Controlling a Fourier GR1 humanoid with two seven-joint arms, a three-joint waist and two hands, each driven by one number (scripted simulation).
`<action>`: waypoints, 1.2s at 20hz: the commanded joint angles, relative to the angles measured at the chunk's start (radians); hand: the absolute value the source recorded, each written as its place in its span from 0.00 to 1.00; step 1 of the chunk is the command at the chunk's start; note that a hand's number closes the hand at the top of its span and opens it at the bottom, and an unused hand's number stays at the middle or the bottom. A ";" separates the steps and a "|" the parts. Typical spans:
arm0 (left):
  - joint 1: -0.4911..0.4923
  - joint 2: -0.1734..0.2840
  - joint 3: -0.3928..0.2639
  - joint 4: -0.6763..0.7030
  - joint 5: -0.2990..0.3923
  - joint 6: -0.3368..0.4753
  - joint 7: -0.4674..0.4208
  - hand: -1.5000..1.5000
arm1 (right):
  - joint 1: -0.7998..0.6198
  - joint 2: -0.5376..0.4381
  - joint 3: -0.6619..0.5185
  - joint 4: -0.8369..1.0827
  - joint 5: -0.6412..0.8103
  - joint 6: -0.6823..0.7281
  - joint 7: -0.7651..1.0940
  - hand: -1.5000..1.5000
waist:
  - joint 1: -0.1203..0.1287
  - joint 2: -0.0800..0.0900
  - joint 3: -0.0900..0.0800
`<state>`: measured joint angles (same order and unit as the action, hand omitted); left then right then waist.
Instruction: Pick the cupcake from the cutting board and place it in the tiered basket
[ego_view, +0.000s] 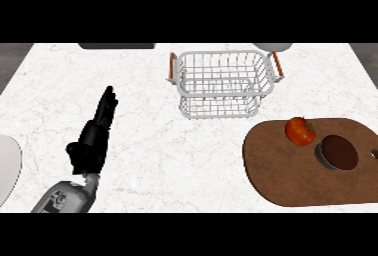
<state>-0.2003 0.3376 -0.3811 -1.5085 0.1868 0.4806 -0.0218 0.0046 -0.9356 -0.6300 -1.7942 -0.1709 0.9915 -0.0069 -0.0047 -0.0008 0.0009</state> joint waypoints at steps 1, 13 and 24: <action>0.044 0.022 0.050 -0.028 0.020 -0.083 -0.020 0.50 | -0.056 0.018 0.044 0.032 0.110 0.020 -0.052 0.00 | 0.011 0.001 -0.001; 0.039 -0.052 0.057 -0.066 -0.078 -0.057 0.051 0.50 | 0.048 0.084 0.102 -0.137 0.253 0.069 0.037 0.00 | 0.002 -0.001 -0.001; 0.040 -0.082 0.126 -0.045 -0.116 -0.124 0.047 0.50 | 0.056 0.088 0.169 -0.101 0.558 -0.015 -0.144 0.00 | 0.006 0.001 0.000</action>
<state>-0.1815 0.2556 -0.2756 -1.5362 0.0795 0.3811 0.0300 0.0605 -0.8241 -0.4739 -1.9408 0.2720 0.9825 -0.0377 -0.0010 -0.0004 0.0004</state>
